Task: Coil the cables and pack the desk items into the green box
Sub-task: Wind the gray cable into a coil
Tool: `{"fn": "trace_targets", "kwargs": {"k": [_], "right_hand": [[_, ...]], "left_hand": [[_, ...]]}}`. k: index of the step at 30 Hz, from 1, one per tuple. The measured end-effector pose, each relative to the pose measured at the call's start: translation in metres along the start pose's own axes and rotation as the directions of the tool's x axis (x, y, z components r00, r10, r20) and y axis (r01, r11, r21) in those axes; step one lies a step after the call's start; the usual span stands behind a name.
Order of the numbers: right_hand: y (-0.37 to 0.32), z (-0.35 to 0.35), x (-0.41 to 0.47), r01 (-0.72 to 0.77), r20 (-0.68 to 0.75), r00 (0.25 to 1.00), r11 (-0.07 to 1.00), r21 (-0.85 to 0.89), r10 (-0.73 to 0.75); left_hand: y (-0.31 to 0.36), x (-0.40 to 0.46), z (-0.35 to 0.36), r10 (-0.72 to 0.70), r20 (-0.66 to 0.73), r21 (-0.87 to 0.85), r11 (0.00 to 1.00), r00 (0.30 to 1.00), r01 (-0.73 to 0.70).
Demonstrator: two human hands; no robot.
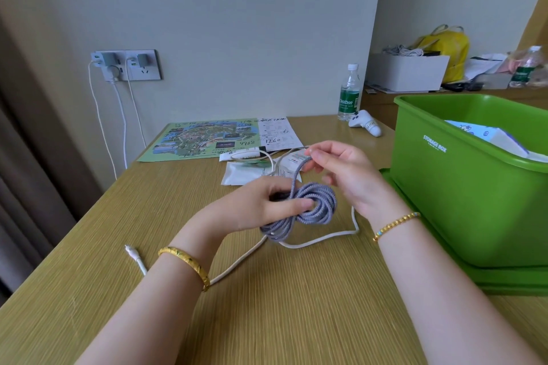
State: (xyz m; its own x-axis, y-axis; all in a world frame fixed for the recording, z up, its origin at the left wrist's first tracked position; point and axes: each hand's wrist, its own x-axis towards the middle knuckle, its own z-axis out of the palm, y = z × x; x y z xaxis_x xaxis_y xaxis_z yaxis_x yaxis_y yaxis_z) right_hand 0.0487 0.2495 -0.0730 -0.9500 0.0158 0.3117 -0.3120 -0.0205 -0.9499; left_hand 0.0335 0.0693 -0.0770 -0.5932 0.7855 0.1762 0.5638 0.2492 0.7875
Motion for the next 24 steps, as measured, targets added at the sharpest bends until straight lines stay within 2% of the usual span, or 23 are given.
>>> {"fn": "trace_targets", "kwargs": {"k": [1, 3, 5, 7, 10, 13, 16, 19, 24], "right_hand": [[0.002, -0.001, 0.001, -0.026, -0.037, 0.999, 1.000, -0.004, 0.026], [0.006, 0.001, 0.004, -0.061, -0.111, 0.993, 0.992, -0.113, 0.048], [0.009, 0.007, 0.005, -0.052, -0.112, 0.993, 0.949, -0.312, 0.018], [0.012, 0.017, 0.003, -0.023, -0.026, 1.000, 0.892, -0.451, 0.013], [0.020, 0.027, 0.000, 0.026, 0.116, 0.992, 0.813, -0.582, 0.051], [0.024, 0.029, -0.001, 0.042, 0.169, 0.983, 0.807, -0.589, 0.072], [0.025, 0.025, 0.002, -0.002, 0.143, 0.983, 0.797, -0.604, 0.111], [0.028, 0.023, 0.004, -0.025, 0.101, 0.988, 0.765, -0.643, 0.118], [0.030, 0.017, 0.006, -0.072, -0.039, 0.997, 0.782, -0.619, 0.060]], "left_hand": [[0.002, 0.001, 0.001, 0.015, -0.053, -0.028, 0.999, 0.998, -0.017], [0.003, 0.005, 0.003, 0.001, -0.253, -0.042, 0.999, 0.967, -0.012], [-0.001, 0.010, 0.001, -0.094, -0.497, -0.099, 0.994, 0.863, 0.051], [-0.006, 0.012, 0.000, -0.173, -0.619, -0.173, 0.982, 0.766, 0.082], [-0.015, 0.013, -0.004, -0.262, -0.636, -0.221, 0.963, 0.726, 0.154], [-0.021, 0.010, -0.009, -0.351, -0.551, -0.337, 0.924, 0.757, 0.183], [-0.018, 0.009, -0.007, -0.303, -0.495, -0.416, 0.906, 0.814, 0.085], [-0.008, 0.011, 0.002, -0.288, -0.477, -0.448, 0.893, 0.830, 0.052], [0.005, 0.016, 0.016, -0.228, -0.497, -0.354, 0.934, 0.837, 0.044]]}}
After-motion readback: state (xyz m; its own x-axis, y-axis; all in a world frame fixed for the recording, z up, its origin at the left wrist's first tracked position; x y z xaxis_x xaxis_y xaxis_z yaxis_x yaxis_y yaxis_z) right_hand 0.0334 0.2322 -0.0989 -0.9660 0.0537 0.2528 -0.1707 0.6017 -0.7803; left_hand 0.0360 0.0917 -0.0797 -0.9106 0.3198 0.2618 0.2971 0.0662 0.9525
